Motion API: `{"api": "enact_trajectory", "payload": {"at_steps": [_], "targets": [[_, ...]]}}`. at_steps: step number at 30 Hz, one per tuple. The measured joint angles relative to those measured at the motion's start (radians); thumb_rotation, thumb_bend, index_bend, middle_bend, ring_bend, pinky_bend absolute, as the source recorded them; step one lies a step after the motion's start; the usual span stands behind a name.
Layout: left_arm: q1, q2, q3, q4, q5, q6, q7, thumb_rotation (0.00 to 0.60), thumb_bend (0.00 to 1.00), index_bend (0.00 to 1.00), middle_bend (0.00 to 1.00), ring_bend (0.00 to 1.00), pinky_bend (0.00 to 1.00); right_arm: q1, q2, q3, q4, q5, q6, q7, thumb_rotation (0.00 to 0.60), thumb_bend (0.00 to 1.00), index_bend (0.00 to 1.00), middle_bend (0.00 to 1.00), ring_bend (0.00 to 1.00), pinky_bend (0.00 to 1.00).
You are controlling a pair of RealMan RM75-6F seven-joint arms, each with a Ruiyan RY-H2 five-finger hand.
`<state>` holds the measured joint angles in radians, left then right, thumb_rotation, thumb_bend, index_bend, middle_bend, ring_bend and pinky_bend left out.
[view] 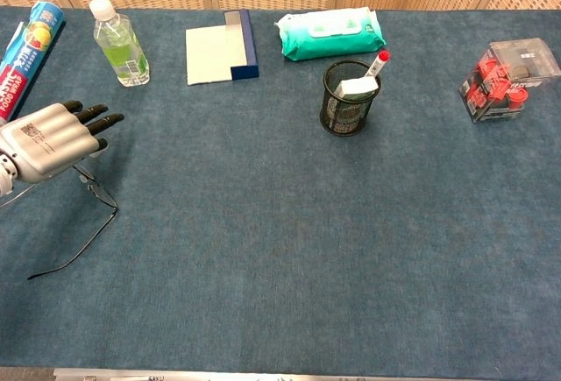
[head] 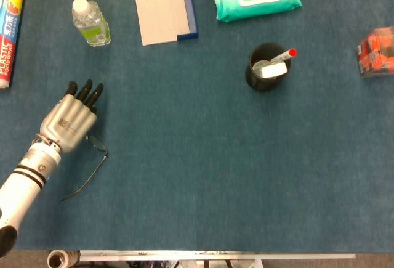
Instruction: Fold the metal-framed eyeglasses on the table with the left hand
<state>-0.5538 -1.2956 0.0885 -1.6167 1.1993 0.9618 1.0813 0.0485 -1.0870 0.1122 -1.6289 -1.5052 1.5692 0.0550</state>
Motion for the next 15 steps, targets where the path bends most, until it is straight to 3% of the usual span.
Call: {"api": "enact_trajectory", "payload": {"at_steps": [15], "targets": [[0.015, 0.019, 0.036, -0.013, -0.050, 0.056, 0.031, 0.600, 0.84, 0.44, 0.00, 0.00, 0.17, 0.000, 0.000, -0.001, -0.002, -0.003, 0.001, -0.002, 0.600, 0.54, 0.59, 0.52, 0.36, 0.36]]}}
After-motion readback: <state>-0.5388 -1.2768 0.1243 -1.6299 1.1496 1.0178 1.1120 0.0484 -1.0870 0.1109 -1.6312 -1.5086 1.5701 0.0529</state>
